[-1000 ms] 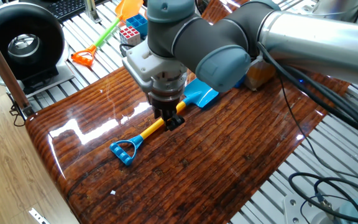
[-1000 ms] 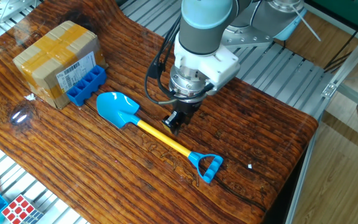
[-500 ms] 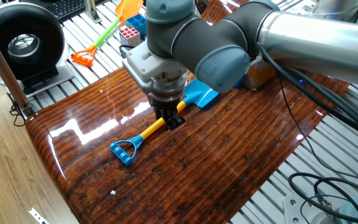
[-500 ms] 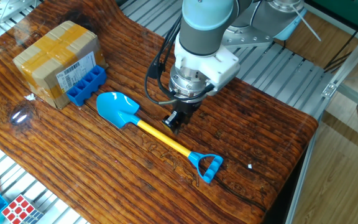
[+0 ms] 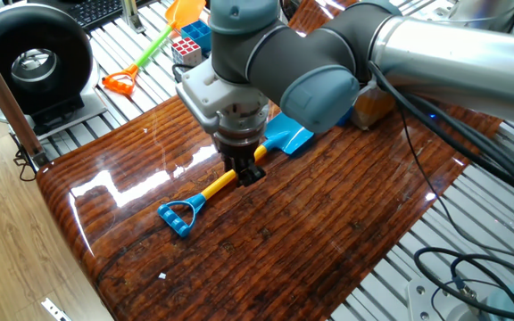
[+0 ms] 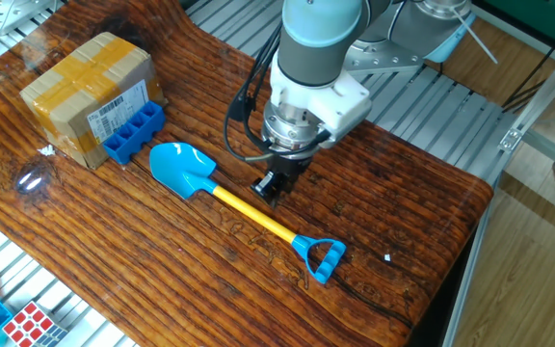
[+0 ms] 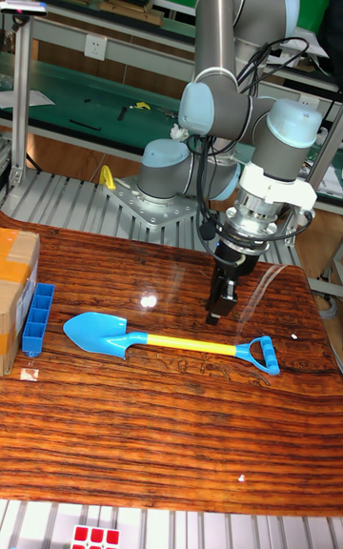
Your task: Use a shovel to scoop up an object
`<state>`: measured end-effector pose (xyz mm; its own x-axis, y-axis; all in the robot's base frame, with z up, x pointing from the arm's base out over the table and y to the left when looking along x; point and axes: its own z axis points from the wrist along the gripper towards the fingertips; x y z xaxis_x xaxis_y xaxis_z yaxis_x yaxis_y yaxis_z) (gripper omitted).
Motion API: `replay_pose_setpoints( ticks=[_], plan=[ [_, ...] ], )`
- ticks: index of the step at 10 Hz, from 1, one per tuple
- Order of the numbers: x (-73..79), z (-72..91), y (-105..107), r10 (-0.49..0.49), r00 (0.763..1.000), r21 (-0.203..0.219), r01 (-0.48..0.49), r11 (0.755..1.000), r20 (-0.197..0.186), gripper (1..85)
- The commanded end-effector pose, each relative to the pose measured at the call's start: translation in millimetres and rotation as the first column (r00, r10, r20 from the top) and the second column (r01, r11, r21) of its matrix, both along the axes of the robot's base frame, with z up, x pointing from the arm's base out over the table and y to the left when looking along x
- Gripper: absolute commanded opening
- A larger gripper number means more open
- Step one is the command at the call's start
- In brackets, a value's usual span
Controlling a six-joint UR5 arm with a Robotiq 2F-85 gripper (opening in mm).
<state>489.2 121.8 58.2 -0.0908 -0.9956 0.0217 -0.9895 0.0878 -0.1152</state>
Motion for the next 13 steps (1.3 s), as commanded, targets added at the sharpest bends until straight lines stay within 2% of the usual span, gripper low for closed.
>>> replay_pose_setpoints(
  ticks=[1,10,13],
  plan=[
    [0.7,0.3,2.8,-0.018,1.000,0.024,0.018,1.000,0.006,38.3],
    [-0.2,-0.4,3.9,-0.016,1.000,0.027,0.016,1.000,0.006,38.0],
    [3.7,0.2,9.5,-0.033,0.999,0.051,0.032,0.998,0.020,35.3]
  ],
)
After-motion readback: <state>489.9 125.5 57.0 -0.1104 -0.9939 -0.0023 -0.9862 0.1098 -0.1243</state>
